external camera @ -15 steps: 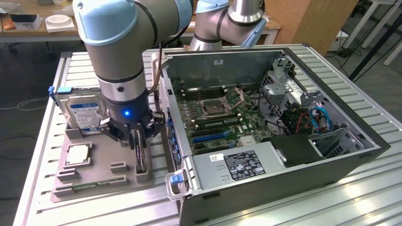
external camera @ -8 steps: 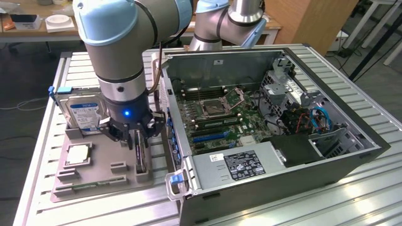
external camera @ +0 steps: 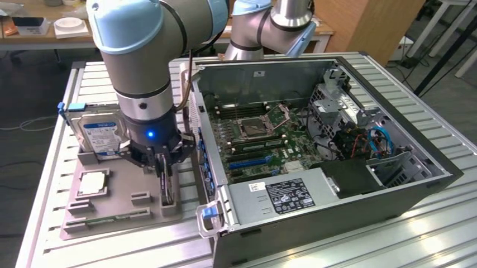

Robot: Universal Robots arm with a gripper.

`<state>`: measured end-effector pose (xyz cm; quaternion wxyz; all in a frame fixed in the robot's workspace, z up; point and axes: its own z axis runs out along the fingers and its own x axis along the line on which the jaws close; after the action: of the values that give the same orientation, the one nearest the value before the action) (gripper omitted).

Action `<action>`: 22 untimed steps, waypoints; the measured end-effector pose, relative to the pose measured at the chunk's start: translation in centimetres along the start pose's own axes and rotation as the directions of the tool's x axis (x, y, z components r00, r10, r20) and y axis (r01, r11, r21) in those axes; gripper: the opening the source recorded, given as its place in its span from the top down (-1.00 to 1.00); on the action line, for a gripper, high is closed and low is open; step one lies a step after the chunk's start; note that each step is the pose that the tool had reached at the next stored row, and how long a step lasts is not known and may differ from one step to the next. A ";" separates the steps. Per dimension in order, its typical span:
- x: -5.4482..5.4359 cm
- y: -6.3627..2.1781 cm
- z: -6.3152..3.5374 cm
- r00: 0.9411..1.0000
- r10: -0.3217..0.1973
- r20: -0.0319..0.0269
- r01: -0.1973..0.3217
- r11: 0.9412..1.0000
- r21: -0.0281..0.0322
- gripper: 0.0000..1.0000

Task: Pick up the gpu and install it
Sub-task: 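Pick up the gpu and move the gpu toward the slot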

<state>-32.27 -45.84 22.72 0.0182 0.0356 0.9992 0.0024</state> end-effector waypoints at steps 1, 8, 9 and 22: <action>0.0 0.00 0.00 1.000 0.000 0.000 0.000 1.000 0.000 0.47; -0.1 0.01 -1.41 1.000 0.000 0.000 0.000 1.000 0.000 0.47; -0.1 0.01 -1.86 1.000 0.000 0.000 0.000 1.000 0.000 0.47; -0.3 0.05 -7.76 1.000 -0.031 0.000 0.031 1.000 -0.002 0.47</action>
<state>-32.27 -45.84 30.49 0.0183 0.0200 0.9996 0.0030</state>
